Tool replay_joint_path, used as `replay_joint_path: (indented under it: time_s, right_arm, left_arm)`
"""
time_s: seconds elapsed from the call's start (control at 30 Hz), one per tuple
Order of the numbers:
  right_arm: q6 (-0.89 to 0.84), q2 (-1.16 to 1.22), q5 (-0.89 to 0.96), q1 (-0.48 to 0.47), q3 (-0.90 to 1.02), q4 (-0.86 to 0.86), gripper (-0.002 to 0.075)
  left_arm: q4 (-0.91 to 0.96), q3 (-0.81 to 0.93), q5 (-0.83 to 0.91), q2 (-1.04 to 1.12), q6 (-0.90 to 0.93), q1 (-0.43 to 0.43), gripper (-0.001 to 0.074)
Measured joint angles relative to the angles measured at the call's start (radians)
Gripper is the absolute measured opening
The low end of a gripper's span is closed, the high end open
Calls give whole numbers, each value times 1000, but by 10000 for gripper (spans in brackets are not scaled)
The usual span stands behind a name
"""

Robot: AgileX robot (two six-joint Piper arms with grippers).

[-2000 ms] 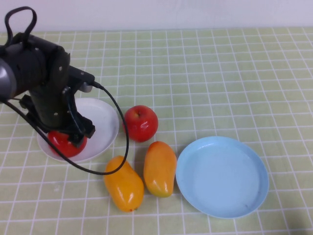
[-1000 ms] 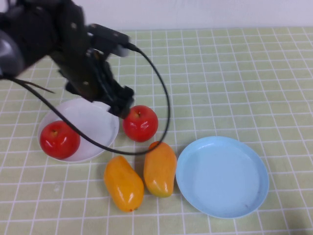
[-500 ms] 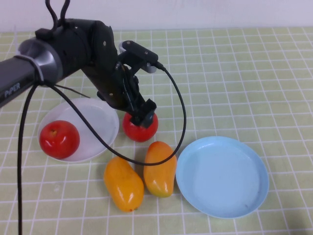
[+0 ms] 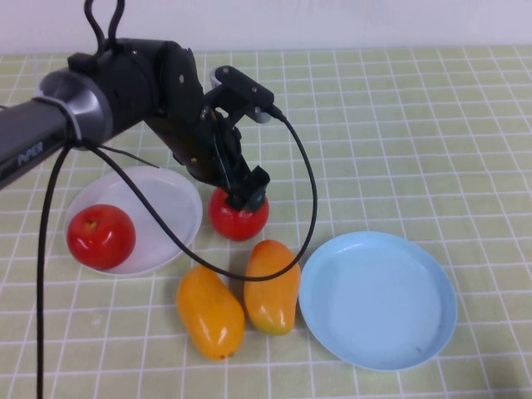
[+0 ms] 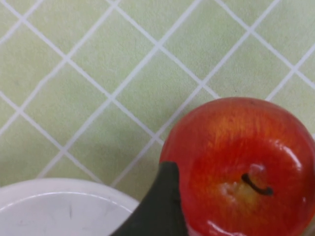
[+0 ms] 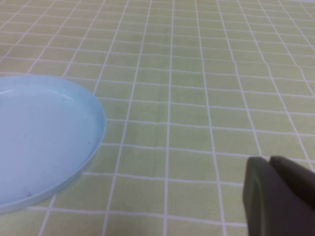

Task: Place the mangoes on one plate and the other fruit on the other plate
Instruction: Put one type of fruit in the left plate

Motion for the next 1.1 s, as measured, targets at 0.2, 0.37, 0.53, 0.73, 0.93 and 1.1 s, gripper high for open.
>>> replay_joint_path:
  time_s: [0.2,0.37,0.53,0.73,0.93,1.1]
  right_arm:
    - [0,0,0,0,0,0,-15]
    - [0,0,0,0,0,0,-15]
    - [0,0,0,0,0,0,-15]
    - [0,0,0,0,0,0,-15]
    - [0,0,0,0,0,0,-15]
    - [0,0,0,0,0,0,-15]
  left_arm:
    - [-2,0,0,37,0,0,669]
    - [-4,0,-7,51,2,0,669]
    - [-6,-6,-9,53,2,0,668]
    - [-6,-7,-9,53,6,0,573]
    - [-6,-16,4,53,29,0,572]
    - [-3,-127,129,64,29,0,572]
